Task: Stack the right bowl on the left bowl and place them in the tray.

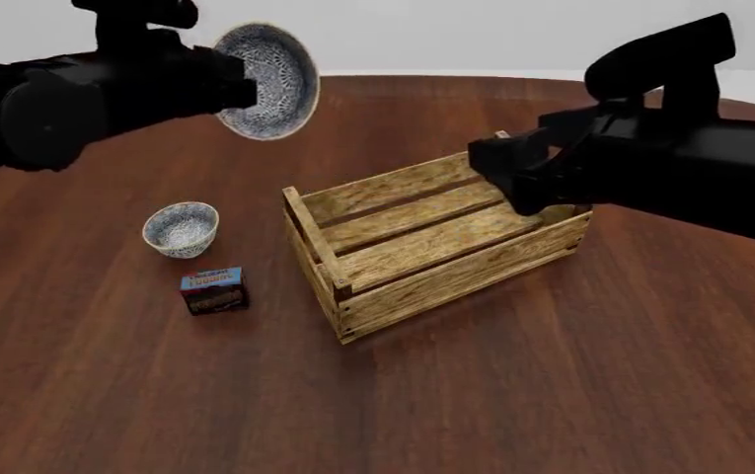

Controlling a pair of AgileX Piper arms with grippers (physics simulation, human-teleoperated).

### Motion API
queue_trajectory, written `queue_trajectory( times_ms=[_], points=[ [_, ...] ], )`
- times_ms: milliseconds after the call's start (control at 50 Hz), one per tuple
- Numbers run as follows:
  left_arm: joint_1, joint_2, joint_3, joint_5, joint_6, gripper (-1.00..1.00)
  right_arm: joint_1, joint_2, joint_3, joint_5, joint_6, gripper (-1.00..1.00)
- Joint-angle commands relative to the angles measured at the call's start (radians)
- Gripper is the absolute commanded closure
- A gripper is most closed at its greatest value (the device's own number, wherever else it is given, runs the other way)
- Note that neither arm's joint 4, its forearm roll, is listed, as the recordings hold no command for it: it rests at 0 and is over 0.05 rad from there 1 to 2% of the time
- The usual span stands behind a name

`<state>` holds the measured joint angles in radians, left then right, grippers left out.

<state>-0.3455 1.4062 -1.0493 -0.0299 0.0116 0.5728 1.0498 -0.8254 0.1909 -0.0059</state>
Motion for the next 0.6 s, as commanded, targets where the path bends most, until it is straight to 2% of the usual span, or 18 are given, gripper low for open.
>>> queue_trajectory(
  times_ms=[20, 120, 180, 220, 240, 280, 320, 520, 600],
  points=[
    [0.066, -0.101, 0.004, 0.07, -0.045, 1.0, -0.024, -0.009, -0.02, 0.057, -0.013, -1.0],
    [0.09, -0.099, 0.004, 0.09, -0.098, 1.0, -0.025, -0.003, -0.02, 0.054, -0.014, -1.0],
    [0.097, -0.102, 0.009, 0.09, -0.085, 1.0, -0.024, -0.004, -0.019, 0.054, -0.015, -1.0],
    [0.111, -0.105, 0.014, 0.091, -0.101, 1.0, -0.026, -0.007, -0.02, 0.056, -0.015, -1.0],
    [0.065, -0.11, 0.023, 0.091, -0.157, 1.0, -0.025, -0.008, -0.02, 0.057, -0.014, -1.0],
    [0.081, -0.109, 0.027, 0.089, -0.163, 1.0, -0.026, -0.011, -0.02, 0.058, -0.013, -1.0],
    [0.11, -0.098, 0.02, 0.094, -0.141, 1.0, -0.025, -0.013, -0.02, 0.059, -0.012, -1.0],
    [0.137, -0.056, 0.026, 0.086, -0.2, 1.0, -0.025, -0.031, -0.021, 0.069, -0.01, -1.0],
    [0.187, -0.039, 0.003, 0.107, -0.195, 1.0, -0.025, -0.036, -0.021, 0.071, -0.01, -1.0]
  ],
)
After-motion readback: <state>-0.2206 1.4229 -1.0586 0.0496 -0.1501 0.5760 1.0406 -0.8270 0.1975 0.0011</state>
